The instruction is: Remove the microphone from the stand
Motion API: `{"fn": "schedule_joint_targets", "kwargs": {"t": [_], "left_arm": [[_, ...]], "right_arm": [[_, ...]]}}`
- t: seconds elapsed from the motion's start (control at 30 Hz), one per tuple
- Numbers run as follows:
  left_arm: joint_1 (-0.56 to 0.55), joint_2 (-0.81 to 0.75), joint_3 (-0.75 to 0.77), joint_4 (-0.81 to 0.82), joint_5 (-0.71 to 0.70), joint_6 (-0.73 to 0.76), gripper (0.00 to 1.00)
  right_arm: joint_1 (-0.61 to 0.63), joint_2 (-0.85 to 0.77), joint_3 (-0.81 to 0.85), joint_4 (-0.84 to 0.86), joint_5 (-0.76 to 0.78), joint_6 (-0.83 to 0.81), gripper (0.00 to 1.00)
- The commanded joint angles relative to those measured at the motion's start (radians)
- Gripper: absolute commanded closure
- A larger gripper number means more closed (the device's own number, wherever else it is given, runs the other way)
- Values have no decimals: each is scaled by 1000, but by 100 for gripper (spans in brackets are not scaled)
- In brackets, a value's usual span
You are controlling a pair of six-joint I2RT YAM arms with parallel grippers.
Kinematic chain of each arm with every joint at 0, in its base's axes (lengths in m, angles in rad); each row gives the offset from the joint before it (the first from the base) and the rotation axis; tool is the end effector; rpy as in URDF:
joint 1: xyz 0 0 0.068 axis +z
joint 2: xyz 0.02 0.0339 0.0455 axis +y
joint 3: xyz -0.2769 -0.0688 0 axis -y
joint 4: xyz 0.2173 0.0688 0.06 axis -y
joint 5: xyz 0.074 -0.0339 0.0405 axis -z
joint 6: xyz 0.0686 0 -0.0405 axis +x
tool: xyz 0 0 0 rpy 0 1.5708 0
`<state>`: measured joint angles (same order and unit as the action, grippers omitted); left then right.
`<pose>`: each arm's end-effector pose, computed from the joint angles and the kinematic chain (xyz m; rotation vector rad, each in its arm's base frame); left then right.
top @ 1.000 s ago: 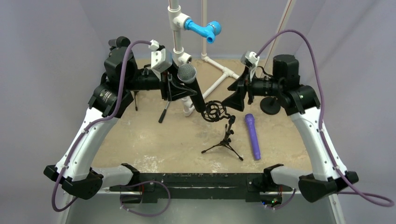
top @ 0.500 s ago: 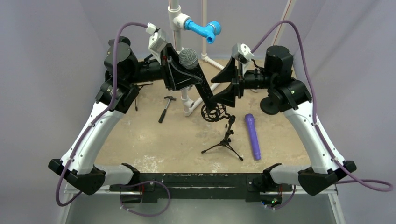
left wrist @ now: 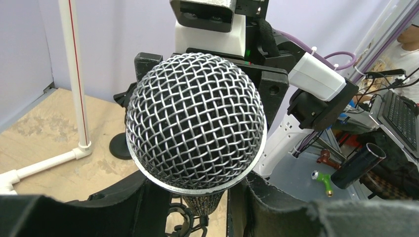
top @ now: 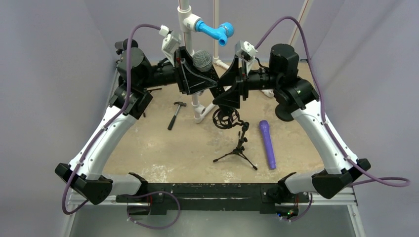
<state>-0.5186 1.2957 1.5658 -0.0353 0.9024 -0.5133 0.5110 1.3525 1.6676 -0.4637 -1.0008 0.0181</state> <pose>0.1918 -0.1714 0.5229 0.8383 1.3570 -1.4228 0.1967 0.1765 0.4918 -1.1479 1.4003 1.2335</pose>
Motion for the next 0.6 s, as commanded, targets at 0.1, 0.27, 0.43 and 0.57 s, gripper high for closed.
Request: {"fn": "schedule_joint_targets", "kwargs": {"t": [0.1, 0.27, 0.43, 0.57], "left_arm": [[-10, -2, -29, 127, -8, -41, 100], [-15, -3, -40, 130, -1, -40, 100], [-16, -16, -56, 118, 20, -22, 95], [-16, -35, -57, 63, 38, 36, 54]], "right_arm": [[21, 13, -16, 90, 18, 71, 36], [22, 11, -28, 98, 26, 77, 66], [21, -27, -50, 66, 109, 47, 100], [-26, -74, -76, 54, 189, 55, 100]]}}
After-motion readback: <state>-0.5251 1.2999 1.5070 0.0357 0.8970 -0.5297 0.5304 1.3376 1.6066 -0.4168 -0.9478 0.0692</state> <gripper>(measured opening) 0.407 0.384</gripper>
